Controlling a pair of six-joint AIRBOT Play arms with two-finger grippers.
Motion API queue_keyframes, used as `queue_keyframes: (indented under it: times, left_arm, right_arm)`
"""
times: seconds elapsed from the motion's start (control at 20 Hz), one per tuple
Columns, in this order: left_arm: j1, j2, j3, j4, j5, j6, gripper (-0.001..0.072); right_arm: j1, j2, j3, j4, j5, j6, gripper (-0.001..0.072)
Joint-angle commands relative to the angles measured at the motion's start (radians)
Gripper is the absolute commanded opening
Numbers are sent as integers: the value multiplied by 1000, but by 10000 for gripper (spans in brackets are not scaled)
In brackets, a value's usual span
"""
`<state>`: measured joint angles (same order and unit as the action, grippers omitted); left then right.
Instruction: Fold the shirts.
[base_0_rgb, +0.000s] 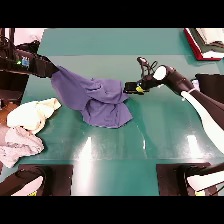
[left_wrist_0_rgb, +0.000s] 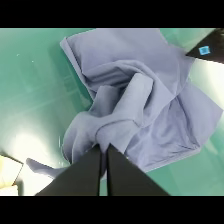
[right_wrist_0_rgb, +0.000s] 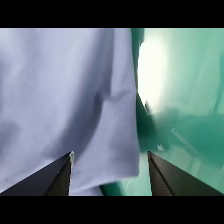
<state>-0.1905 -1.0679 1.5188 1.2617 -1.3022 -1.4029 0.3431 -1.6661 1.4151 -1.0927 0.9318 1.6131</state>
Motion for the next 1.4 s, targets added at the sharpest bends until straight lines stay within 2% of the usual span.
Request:
queue_keyframes:
  times: [0.0,0.1,0.15,0.2,0.25,0.3,0.4,0.55,0.95,1.15,1.35]
  left_arm:
    - [0,1,1,0,-14,-4,28]
    - [0,1,1,0,-27,-4,28]
    - [0,1,1,0,-30,-4,28]
    - [0,1,1,0,-34,-5,27]
    - [0,1,1,0,-39,-5,27]
    - [0,1,1,0,-42,-5,28]
    - [0,2,3,0,-37,-5,27]
    - [0,5,81,13,-18,-8,27]
    - [0,20,649,14,-2,-13,28]
    - [0,133,651,10,131,-39,27]
    - [0,235,653,-35,276,-39,27]
  right_arm:
    - [-3,-105,108,-2,127,0,535]
    - [-4,-146,141,-7,169,0,530]
    - [-4,-161,152,-5,177,0,475]
    - [0,-169,156,-1,178,0,342]
    - [5,-170,156,0,174,-16,167]
    - [8,-165,156,-2,175,-48,20]
    - [8,-124,156,-3,175,-71,19]
    - [-25,33,164,-28,172,-87,18]
    - [-156,485,501,-112,308,-93,17]
    - [-192,645,616,-115,340,-92,17]
    - [-294,791,625,-114,324,-92,17]
